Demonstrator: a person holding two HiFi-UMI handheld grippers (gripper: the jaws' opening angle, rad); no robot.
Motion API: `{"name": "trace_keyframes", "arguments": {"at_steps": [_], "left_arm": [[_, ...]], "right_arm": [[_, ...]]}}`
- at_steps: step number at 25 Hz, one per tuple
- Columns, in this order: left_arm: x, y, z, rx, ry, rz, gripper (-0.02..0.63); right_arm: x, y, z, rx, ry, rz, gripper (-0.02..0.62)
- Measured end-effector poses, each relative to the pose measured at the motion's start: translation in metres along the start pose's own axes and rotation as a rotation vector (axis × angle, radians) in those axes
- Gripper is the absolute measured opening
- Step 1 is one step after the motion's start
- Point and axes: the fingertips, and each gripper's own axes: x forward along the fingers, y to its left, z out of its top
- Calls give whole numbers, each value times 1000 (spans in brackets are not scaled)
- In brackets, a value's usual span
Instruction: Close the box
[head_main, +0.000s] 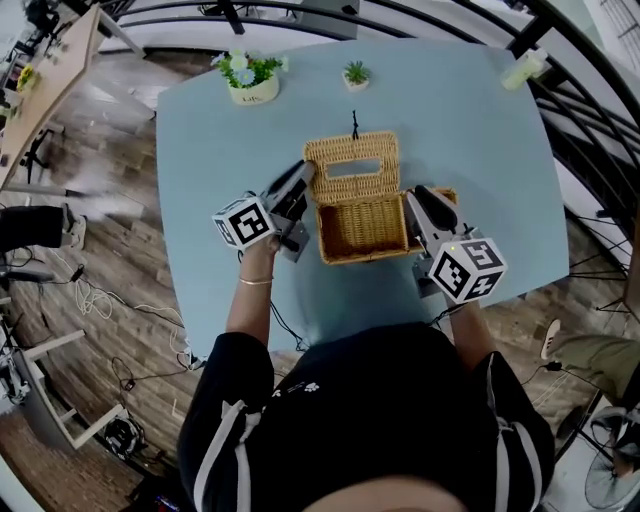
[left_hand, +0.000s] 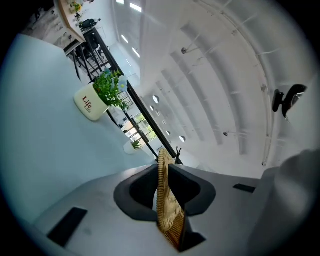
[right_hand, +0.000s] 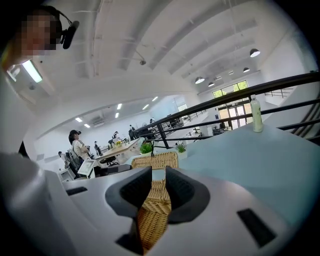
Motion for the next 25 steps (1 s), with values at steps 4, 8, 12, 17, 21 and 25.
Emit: {"name": "trace_keyframes", "arguments": {"at_steps": [4,8,12,17,21,25], "left_arm": [[-3,-11,4,69,-17,-14,64],[-8,-21,2,123,-27,-15,64],[-15,-29,0,194,-31,-36,64],[-19,-42,-4,269,-20,-68,64],[-25,-52,-8,335,-11,-87,64],[-30,-57,-12,382,-1,-83,64]], "right_arm": [[16,-9,7,-11,1,24,85],[24,-12,10,-35,-3,35,86],[28,-13,11,-52,-9,34,86],[32,-21,12,-65,-12,27,86],[33,-17,14,-126,-7,47,86],[30,-13,14,-145,0,72,86]]}}
